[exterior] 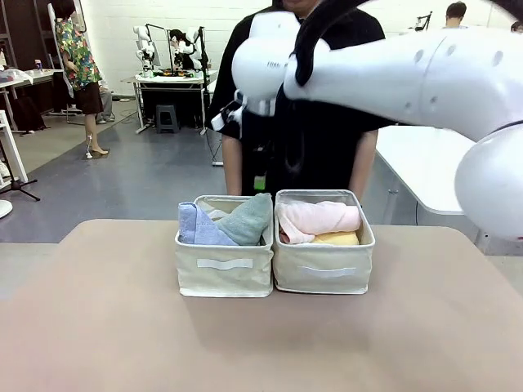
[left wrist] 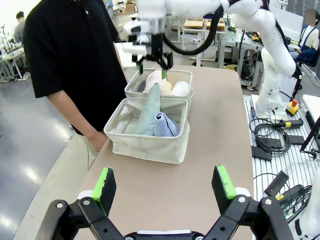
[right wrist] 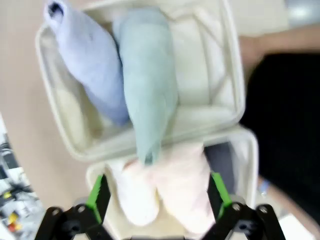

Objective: Sort the towels based on their folding style.
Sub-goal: Pick up another triangle-folded towel from the table and place it in the left Fabric basket.

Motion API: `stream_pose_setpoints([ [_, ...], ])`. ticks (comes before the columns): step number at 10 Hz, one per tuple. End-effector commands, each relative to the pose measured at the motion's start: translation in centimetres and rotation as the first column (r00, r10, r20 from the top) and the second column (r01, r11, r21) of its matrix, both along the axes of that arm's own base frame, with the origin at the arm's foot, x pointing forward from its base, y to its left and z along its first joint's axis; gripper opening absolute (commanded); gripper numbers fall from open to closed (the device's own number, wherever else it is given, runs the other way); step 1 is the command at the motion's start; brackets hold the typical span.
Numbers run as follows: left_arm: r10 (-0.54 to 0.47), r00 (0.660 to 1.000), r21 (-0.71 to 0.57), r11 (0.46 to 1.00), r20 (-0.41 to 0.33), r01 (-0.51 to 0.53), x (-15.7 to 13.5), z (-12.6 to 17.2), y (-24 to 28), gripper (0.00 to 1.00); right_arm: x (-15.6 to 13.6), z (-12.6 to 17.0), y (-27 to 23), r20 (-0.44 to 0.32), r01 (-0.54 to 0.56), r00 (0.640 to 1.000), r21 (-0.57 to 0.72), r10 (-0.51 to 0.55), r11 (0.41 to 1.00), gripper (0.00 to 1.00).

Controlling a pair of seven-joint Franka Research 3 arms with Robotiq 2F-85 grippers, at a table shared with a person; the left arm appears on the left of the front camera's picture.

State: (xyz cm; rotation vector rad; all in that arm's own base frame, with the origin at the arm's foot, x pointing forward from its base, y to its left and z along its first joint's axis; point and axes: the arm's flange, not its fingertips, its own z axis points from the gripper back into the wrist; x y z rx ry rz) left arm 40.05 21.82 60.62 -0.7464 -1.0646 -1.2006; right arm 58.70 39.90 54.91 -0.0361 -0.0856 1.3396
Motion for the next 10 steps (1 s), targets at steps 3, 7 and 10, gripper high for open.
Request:
stream_pose_setpoints([
  [3, 0.005, 1.0, 0.022, 1.0, 0.007, -0.005, -0.3, -0.1, -0.1, 1.0, -10.5, 2.0, -9.7, -0.061, 0.225, 0.971, -0.121, -0.233, 0.967, 1.0],
  [7, 0.005, 1.0, 0.022, 1.0, 0.007, -0.005, -0.3, -0.1, -0.1, 1.0, -18.1, 5.5, -19.9, 0.08, 0.402, 0.907, 0.133, -0.414, 0.906, 1.0],
  [10, 0.005, 1.0, 0.022, 1.0, 0.007, -0.005, -0.3, -0.1, -0.1, 1.0, -17.7, 7.3, -25.9, 0.041, 0.387, 0.905, 0.327, -0.423, 0.862, 1.0],
])
